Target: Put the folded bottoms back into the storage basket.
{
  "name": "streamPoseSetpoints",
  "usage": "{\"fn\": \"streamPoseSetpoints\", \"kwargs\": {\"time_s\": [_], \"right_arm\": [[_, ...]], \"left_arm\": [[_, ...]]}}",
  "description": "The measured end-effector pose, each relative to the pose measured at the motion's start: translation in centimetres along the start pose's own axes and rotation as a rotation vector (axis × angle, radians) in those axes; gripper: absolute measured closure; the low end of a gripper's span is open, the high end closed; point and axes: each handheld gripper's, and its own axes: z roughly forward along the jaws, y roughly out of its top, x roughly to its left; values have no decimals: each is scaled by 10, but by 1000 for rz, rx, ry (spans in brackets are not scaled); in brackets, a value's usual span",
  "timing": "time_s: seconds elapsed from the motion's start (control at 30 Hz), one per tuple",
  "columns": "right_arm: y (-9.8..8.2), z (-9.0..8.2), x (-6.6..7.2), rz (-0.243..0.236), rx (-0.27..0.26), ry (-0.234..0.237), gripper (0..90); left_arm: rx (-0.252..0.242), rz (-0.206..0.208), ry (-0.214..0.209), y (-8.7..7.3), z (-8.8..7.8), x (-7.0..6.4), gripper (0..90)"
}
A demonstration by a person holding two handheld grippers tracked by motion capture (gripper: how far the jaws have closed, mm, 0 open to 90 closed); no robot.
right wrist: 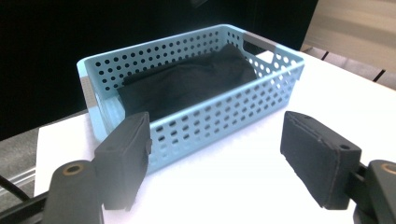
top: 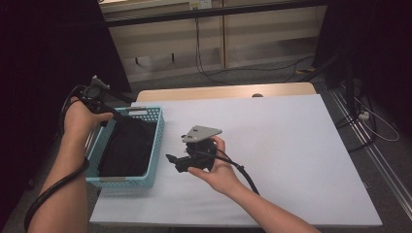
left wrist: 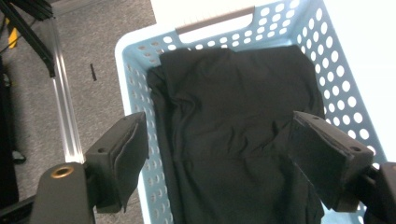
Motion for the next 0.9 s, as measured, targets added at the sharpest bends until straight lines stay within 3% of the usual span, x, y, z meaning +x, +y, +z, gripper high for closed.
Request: {"fn": "streamPoseSetpoints", "kwargs": {"time_s": [0.2, 0.43, 0.47, 0.5, 0.57, 0.63, 0.67, 0.73, 0.9], "right_arm": [[-23, -11, -18, 6, 44, 5, 222], [-46, -14, -35, -17, 110, -3, 211], [-48, -14, -36, -13, 115, -6, 210], [-50, -15, -37, -10, 115, -13, 211], [-54, -18, -39, -5, 118, -8, 211], [-57, -21, -40, 1, 116, -9, 211], [-59, -22, -40, 0, 117, -10, 211], [-62, -26, -42, 10, 112, -17, 211], [-69, -34, -51, 28, 117, -39, 201]], "left_arm": [[7, 9, -31, -20, 25, -3, 219], [-34, 19, -33, -29, 41, -6, 239], [-33, 28, -37, -31, 43, -7, 267], [-38, 34, -36, -33, 45, -7, 353], [-33, 23, -35, -38, 52, -6, 426], [-13, 28, -36, -43, 61, -6, 585], [-11, 42, -34, -45, 65, -5, 624], [25, 33, -49, -50, 75, -5, 718], [64, 23, -96, -61, 98, -1, 845]]}}
